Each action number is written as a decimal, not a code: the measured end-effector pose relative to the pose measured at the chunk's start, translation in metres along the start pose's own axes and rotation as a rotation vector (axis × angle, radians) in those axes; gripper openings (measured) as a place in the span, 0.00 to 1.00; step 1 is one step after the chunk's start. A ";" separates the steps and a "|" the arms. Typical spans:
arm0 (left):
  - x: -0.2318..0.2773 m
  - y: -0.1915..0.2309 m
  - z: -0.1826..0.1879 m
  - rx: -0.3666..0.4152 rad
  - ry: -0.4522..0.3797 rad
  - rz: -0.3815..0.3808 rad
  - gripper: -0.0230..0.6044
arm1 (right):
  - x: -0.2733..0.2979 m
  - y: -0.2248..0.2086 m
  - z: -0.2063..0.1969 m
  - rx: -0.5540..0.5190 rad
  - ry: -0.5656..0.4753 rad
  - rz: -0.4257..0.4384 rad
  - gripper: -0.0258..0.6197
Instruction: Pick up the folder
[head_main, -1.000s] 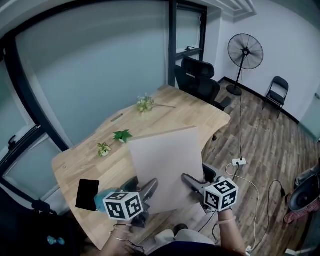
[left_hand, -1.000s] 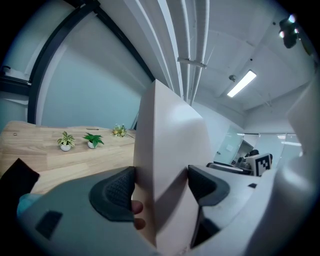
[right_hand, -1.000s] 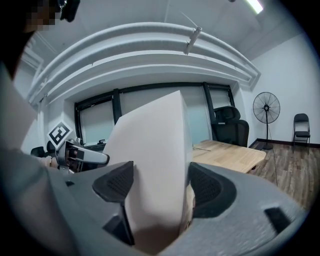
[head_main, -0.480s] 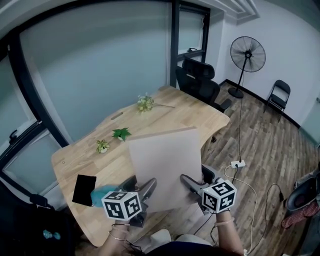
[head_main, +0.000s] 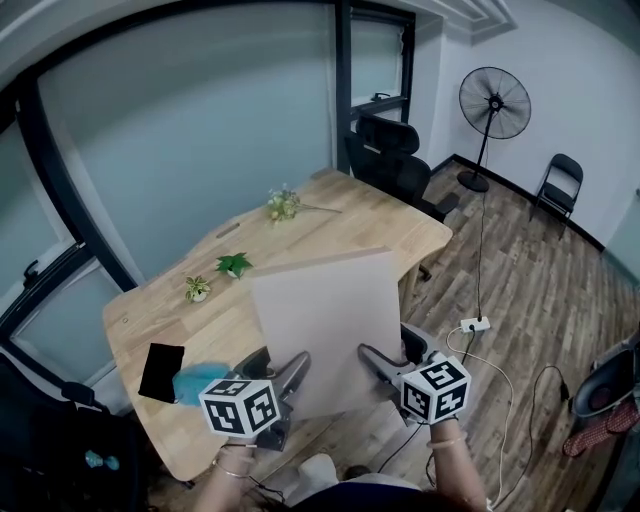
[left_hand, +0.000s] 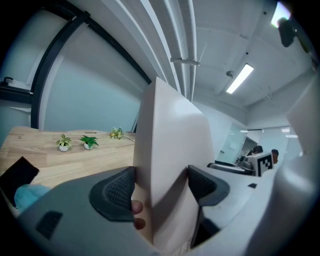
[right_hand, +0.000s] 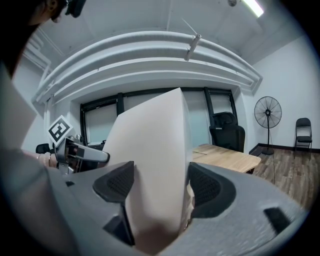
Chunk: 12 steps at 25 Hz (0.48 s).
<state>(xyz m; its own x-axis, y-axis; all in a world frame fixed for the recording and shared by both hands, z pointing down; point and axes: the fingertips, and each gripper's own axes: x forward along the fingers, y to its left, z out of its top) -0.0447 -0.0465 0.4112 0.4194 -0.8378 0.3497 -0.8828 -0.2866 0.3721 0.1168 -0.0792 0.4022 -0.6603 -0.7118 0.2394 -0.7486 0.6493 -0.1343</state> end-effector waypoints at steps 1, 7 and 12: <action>0.001 -0.004 -0.001 0.004 0.001 0.004 0.56 | -0.003 -0.002 -0.001 0.000 0.000 0.002 0.58; 0.003 -0.027 -0.008 0.004 -0.002 0.025 0.56 | -0.022 -0.015 -0.002 -0.008 -0.002 0.017 0.58; 0.005 -0.044 -0.011 0.002 -0.006 0.038 0.56 | -0.035 -0.025 -0.001 -0.017 -0.006 0.027 0.58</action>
<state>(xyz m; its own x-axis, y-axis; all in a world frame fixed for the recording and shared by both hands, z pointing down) -0.0016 -0.0329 0.4060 0.3844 -0.8507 0.3585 -0.8984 -0.2554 0.3572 0.1591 -0.0701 0.3980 -0.6809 -0.6954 0.2299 -0.7292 0.6728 -0.1247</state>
